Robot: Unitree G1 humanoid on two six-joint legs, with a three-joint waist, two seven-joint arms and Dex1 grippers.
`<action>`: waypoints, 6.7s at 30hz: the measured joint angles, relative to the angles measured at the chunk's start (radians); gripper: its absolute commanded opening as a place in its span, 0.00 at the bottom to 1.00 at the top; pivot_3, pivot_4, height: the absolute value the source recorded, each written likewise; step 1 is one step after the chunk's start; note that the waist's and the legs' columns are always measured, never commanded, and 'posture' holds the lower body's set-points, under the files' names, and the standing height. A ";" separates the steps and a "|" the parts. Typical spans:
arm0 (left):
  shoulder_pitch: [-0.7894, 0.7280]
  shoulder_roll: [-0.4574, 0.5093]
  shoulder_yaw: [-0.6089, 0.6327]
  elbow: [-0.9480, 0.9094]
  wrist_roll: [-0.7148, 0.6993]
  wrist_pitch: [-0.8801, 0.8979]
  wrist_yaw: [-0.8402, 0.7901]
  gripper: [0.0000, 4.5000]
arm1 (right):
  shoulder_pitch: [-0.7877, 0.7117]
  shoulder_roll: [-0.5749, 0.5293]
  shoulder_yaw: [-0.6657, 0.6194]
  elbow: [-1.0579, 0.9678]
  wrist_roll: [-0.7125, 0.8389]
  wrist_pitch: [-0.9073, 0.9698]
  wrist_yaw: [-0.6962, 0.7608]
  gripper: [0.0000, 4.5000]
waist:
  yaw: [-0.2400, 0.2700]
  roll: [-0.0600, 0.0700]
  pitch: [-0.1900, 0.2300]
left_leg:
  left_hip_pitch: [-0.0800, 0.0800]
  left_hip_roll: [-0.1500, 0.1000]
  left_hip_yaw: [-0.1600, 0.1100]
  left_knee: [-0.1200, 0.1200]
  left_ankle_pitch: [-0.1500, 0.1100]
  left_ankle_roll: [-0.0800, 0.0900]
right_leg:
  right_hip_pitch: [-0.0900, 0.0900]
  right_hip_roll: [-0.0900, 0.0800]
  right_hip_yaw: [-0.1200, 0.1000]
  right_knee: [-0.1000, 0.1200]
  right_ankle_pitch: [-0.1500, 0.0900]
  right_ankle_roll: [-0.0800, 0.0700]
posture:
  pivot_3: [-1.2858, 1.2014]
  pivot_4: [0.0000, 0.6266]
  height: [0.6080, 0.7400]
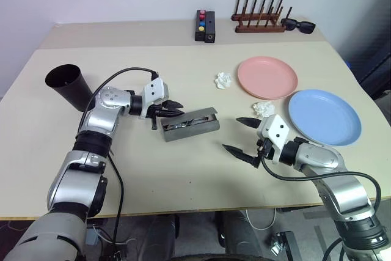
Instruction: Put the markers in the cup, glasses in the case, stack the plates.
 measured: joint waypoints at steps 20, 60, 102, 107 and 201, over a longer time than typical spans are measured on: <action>0.220 0.003 0.088 -0.379 -0.134 0.108 0.187 0.20 | -0.333 0.034 0.048 0.292 -0.195 -0.008 -0.152 1.00 | -0.007 0.001 0.000 | 0.001 0.000 0.000 -0.001 0.000 0.000 | -0.001 0.000 0.000 0.001 0.000 -0.001 | 0.52 0.24 0.99; 0.506 -0.038 0.161 -0.802 -0.400 0.341 0.443 0.18 | -0.396 -0.119 0.002 0.460 -0.511 -0.096 -0.283 0.01 | 0.009 0.002 0.001 | 0.000 0.000 0.000 -0.002 0.000 0.000 | 0.000 -0.001 0.000 -0.002 0.000 -0.001 | 0.52 0.24 0.99; 0.563 -0.035 0.232 -0.844 -0.424 0.364 0.525 0.18 | -0.774 0.318 0.020 1.090 -0.314 -0.228 -0.277 0.97 | -0.002 0.004 0.001 | 0.001 0.000 0.001 -0.003 -0.001 0.001 | 0.004 -0.001 0.000 -0.012 0.001 -0.005 | 0.52 0.24 0.99; 0.597 -0.028 0.257 -0.886 -0.427 0.371 0.559 0.18 | -0.882 0.361 0.009 1.390 -0.320 -0.323 -0.358 0.97 | -0.003 0.004 0.001 | 0.001 0.000 0.001 -0.004 -0.001 0.001 | 0.004 -0.001 0.000 -0.012 0.002 -0.004 | 0.52 0.24 0.99; 0.495 -0.064 0.157 -0.759 -0.426 0.357 0.482 0.18 | -0.061 -0.101 -0.393 0.350 -0.166 0.073 -0.313 0.65 | 0.001 0.007 0.001 | 0.002 0.000 0.002 -0.001 -0.002 0.004 | 0.009 -0.002 0.000 -0.014 0.000 -0.005 | 0.52 0.24 0.99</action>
